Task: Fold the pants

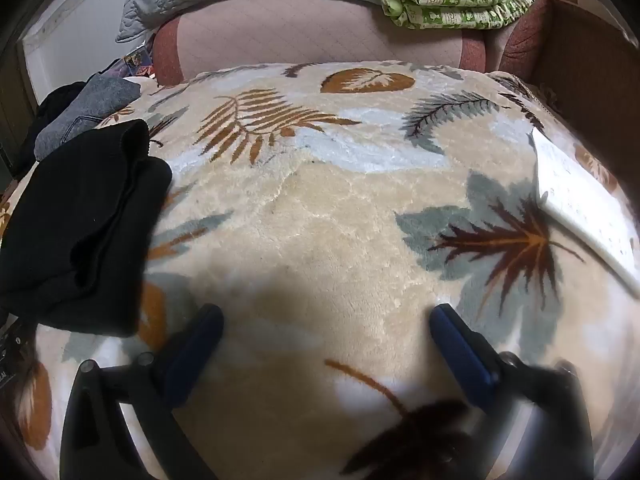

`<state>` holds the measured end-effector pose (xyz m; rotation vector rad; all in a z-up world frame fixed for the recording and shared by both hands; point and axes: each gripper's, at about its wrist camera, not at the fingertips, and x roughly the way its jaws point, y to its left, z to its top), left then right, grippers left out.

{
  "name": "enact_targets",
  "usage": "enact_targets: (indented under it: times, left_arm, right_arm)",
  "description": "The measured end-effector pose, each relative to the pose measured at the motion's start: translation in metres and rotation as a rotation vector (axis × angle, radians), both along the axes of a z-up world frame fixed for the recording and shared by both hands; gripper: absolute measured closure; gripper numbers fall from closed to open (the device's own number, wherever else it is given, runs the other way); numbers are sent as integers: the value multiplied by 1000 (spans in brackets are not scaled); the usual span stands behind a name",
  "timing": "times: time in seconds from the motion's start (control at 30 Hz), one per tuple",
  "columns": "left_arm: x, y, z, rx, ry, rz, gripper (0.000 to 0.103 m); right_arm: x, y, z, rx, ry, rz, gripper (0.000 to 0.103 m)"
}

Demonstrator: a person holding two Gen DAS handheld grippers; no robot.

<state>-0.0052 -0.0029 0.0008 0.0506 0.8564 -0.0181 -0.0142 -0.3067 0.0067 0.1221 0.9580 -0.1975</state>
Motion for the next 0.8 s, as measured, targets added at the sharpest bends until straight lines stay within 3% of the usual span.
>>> enact_targets:
  times: [0.8]
  left_arm:
    - [6,-3,0,9,27,5,0]
  right_arm:
    - [0,1,0,-9,-2,-3,0]
